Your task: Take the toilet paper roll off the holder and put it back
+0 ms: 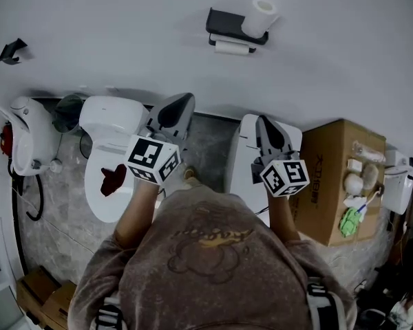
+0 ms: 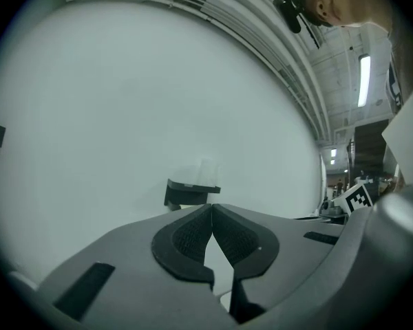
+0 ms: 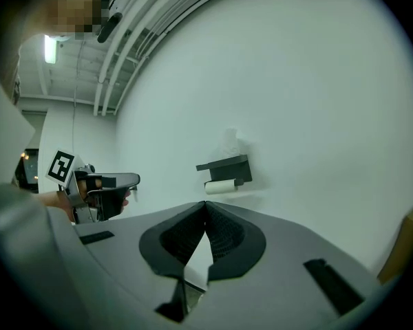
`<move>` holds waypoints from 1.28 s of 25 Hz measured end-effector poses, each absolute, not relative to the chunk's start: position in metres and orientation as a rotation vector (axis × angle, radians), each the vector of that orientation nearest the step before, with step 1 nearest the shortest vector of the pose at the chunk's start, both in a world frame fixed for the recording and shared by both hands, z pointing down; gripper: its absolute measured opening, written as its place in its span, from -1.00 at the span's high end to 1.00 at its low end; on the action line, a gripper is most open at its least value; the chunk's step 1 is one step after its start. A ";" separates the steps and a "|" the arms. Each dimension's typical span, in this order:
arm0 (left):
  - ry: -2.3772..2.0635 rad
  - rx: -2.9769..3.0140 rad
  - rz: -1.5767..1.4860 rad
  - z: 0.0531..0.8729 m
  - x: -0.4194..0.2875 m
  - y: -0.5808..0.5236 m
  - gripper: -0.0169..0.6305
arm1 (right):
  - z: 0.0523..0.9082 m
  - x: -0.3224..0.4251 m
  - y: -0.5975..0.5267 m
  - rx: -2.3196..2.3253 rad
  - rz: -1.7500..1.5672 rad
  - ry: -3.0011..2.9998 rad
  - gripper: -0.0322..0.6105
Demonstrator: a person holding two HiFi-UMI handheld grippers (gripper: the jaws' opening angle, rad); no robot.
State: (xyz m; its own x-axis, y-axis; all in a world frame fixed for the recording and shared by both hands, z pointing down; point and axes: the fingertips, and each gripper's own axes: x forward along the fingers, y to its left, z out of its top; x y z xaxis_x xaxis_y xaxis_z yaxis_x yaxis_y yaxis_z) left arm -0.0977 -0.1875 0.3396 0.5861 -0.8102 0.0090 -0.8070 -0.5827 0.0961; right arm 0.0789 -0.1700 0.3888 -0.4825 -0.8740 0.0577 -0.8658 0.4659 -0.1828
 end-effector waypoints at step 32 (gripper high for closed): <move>-1.184 2.814 -0.030 0.333 -0.056 -0.257 0.89 | 0.361 0.097 -0.233 -1.540 -0.316 2.623 0.47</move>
State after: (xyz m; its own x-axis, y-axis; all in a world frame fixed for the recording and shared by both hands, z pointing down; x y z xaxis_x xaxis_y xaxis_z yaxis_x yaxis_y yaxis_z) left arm -0.0561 -0.2569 0.3331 0.6996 -0.7144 0.0160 -0.7126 -0.6958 0.0894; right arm 0.0970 -0.2330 0.3608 -0.4902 -0.8710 0.0320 -0.8536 0.4724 -0.2193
